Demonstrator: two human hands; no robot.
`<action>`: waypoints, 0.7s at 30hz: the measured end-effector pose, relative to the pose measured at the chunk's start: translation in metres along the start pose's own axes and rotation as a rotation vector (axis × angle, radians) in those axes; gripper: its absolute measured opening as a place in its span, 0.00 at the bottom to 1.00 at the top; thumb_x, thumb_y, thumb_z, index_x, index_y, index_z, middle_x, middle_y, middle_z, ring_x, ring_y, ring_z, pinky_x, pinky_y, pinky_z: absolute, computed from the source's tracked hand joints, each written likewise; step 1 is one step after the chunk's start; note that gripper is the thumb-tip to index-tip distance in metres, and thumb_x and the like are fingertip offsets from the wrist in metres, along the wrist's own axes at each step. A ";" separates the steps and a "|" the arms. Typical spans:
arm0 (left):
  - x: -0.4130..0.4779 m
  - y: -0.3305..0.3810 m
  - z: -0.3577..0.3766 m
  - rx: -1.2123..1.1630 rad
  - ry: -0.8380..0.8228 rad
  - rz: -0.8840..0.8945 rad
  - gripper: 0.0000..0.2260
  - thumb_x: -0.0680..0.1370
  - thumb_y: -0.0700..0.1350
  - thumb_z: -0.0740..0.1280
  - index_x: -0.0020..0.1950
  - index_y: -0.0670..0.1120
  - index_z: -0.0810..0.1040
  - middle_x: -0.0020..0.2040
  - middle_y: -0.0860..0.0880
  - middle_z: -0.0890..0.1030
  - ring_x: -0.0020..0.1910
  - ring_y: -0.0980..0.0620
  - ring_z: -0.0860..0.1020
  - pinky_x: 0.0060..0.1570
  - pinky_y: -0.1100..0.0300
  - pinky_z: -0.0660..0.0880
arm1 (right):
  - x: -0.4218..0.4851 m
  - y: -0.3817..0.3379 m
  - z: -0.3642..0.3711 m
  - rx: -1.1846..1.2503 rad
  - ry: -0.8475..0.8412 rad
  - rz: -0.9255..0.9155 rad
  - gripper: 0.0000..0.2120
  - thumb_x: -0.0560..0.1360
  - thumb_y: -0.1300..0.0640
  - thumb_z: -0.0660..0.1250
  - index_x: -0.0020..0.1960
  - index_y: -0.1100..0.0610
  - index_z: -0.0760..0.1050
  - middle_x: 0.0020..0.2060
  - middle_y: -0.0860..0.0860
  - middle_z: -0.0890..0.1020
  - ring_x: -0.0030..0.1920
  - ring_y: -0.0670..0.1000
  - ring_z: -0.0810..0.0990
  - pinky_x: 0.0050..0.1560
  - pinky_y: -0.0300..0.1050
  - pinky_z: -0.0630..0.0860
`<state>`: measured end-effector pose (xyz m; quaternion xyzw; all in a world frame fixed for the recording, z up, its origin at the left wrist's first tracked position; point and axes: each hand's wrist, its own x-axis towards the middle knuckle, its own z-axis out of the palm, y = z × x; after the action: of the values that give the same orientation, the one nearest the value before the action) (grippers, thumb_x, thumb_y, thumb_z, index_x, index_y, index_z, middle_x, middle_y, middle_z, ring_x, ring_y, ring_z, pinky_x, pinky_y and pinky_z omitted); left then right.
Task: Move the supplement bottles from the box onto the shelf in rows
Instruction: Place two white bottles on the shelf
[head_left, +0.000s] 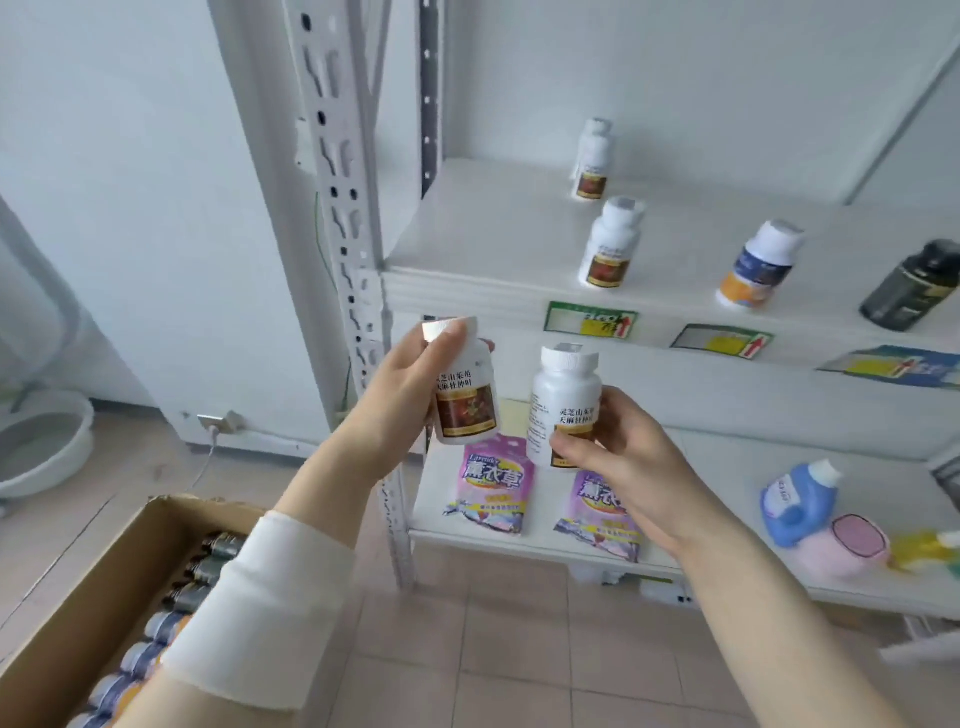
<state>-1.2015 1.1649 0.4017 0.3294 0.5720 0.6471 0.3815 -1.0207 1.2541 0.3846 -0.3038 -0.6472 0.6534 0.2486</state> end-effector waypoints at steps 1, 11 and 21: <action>0.005 0.009 0.019 0.015 -0.024 0.026 0.11 0.78 0.53 0.62 0.53 0.48 0.76 0.48 0.50 0.83 0.50 0.50 0.81 0.60 0.47 0.74 | -0.003 -0.009 -0.016 -0.001 0.022 -0.026 0.19 0.64 0.62 0.74 0.53 0.54 0.74 0.46 0.49 0.82 0.47 0.45 0.80 0.50 0.40 0.77; 0.092 0.107 0.105 0.174 -0.123 0.290 0.17 0.72 0.59 0.67 0.51 0.48 0.75 0.50 0.45 0.80 0.49 0.51 0.80 0.61 0.43 0.74 | 0.037 -0.108 -0.108 -0.033 0.183 -0.289 0.30 0.59 0.51 0.76 0.58 0.55 0.73 0.54 0.52 0.81 0.57 0.52 0.79 0.56 0.45 0.76; 0.244 0.130 0.125 0.326 -0.223 0.327 0.12 0.73 0.57 0.66 0.53 0.55 0.76 0.54 0.43 0.78 0.53 0.48 0.77 0.60 0.46 0.73 | 0.156 -0.149 -0.136 -0.112 0.338 -0.381 0.22 0.68 0.62 0.74 0.58 0.54 0.69 0.51 0.50 0.79 0.53 0.49 0.79 0.53 0.43 0.75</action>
<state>-1.2290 1.4314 0.5437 0.5440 0.5623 0.5593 0.2742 -1.0407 1.4662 0.5241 -0.2946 -0.6770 0.4980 0.4549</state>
